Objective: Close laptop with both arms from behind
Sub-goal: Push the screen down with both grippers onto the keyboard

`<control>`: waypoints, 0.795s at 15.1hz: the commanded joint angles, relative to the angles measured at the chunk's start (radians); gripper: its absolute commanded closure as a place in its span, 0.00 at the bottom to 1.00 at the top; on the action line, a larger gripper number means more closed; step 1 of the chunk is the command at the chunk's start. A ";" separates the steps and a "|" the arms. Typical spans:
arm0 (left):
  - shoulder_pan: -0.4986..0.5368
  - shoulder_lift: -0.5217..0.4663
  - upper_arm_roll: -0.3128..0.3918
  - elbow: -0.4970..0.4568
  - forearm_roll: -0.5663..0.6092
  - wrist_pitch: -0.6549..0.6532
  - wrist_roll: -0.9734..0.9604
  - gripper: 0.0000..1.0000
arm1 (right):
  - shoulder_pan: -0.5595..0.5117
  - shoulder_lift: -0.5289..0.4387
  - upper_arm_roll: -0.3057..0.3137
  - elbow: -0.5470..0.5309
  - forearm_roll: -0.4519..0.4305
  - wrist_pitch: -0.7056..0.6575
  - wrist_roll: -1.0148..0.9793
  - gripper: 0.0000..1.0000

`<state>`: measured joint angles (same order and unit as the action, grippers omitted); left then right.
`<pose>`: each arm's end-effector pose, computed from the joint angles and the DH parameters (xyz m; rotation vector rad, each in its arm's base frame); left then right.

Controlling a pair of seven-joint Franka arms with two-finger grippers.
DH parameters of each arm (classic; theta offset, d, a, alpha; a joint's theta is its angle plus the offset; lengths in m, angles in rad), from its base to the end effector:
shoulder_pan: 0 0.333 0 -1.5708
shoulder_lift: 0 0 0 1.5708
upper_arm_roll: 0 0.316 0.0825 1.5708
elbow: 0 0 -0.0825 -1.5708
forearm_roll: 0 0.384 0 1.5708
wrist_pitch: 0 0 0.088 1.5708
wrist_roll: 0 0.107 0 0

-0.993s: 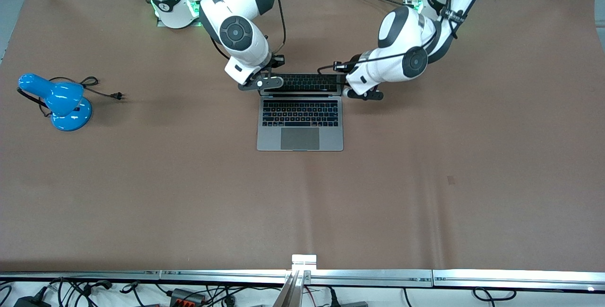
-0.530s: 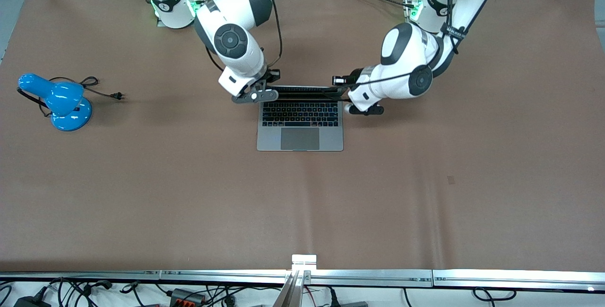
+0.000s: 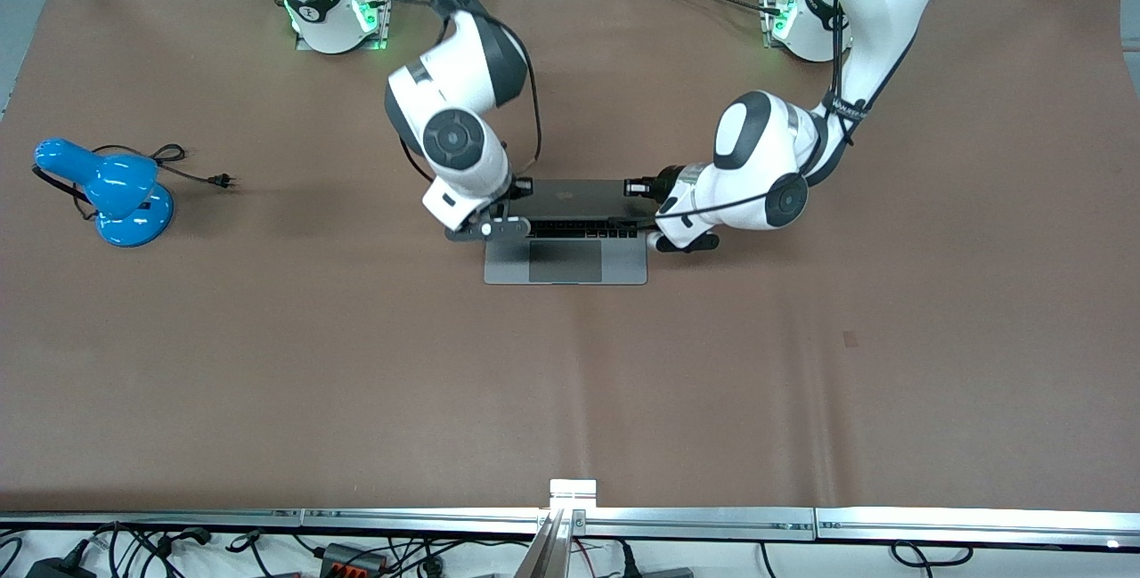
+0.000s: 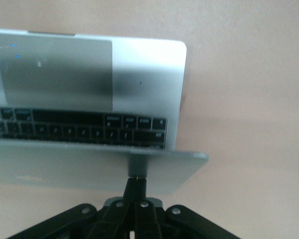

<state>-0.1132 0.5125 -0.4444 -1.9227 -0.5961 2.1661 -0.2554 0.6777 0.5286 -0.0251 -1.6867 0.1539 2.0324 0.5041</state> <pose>0.5085 -0.3309 0.2397 2.5459 0.1682 -0.6486 0.5139 0.4056 0.2788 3.1207 0.1085 -0.3402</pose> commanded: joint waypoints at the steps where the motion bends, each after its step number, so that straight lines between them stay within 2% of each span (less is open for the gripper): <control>1: -0.009 0.073 0.015 0.068 0.021 -0.003 -0.005 1.00 | -0.013 0.088 0.005 0.085 -0.034 0.012 0.011 1.00; 7: -0.051 0.211 0.019 0.103 0.084 0.133 -0.004 1.00 | -0.023 0.218 0.004 0.091 -0.034 0.215 -0.001 1.00; 12: -0.056 0.233 0.024 0.114 0.108 0.135 -0.005 1.00 | -0.023 0.238 0.002 0.096 -0.034 0.227 0.001 1.00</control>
<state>-0.1562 0.7235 -0.4338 -1.8313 -0.5247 2.2972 -0.2554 0.6594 0.7260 -0.0259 -1.6185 0.1384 2.2393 0.5035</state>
